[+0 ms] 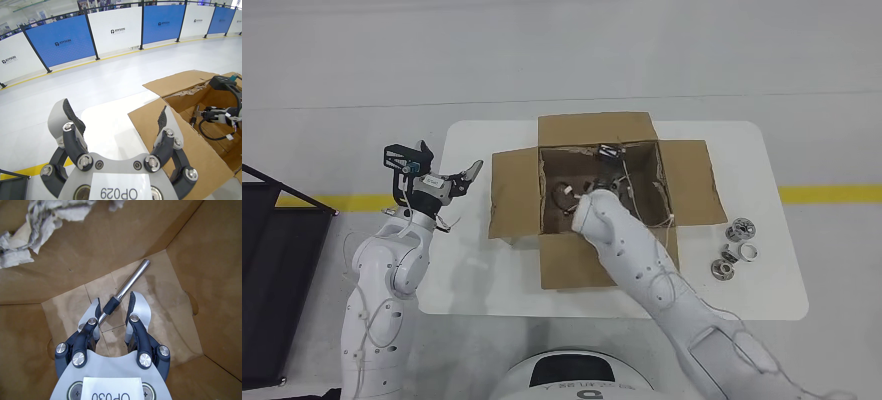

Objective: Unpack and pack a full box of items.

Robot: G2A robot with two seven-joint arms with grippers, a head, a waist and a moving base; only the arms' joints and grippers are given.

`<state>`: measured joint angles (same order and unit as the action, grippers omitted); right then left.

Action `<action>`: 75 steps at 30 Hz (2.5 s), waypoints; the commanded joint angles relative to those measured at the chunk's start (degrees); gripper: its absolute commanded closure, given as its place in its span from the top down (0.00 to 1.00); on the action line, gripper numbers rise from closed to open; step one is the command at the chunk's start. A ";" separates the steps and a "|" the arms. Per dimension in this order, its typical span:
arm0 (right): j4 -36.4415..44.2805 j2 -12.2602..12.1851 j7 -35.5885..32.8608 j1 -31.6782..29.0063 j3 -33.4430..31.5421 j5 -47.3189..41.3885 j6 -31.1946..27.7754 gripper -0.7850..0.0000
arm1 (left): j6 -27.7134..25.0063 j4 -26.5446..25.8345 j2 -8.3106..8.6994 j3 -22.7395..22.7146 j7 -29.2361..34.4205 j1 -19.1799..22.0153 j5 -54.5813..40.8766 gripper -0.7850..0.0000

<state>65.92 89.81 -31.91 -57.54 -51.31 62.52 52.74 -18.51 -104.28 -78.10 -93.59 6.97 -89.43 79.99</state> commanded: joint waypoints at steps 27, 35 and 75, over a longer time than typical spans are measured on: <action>-4.87 2.88 -0.64 0.59 -1.51 1.76 5.22 0.47 | 0.00 0.00 0.00 0.00 0.00 0.00 0.00 1.00; -9.34 4.16 -2.83 3.83 0.67 3.85 5.26 0.73 | 0.00 0.00 0.00 0.00 0.00 0.00 0.00 1.00; -7.73 5.32 -14.05 2.24 -5.69 14.08 5.26 0.43 | 0.00 0.00 0.00 0.00 0.00 0.00 0.00 1.00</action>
<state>58.18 95.13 -45.96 -55.30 -57.00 76.60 58.00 -18.51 -104.28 -78.10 -93.59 6.98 -89.43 79.99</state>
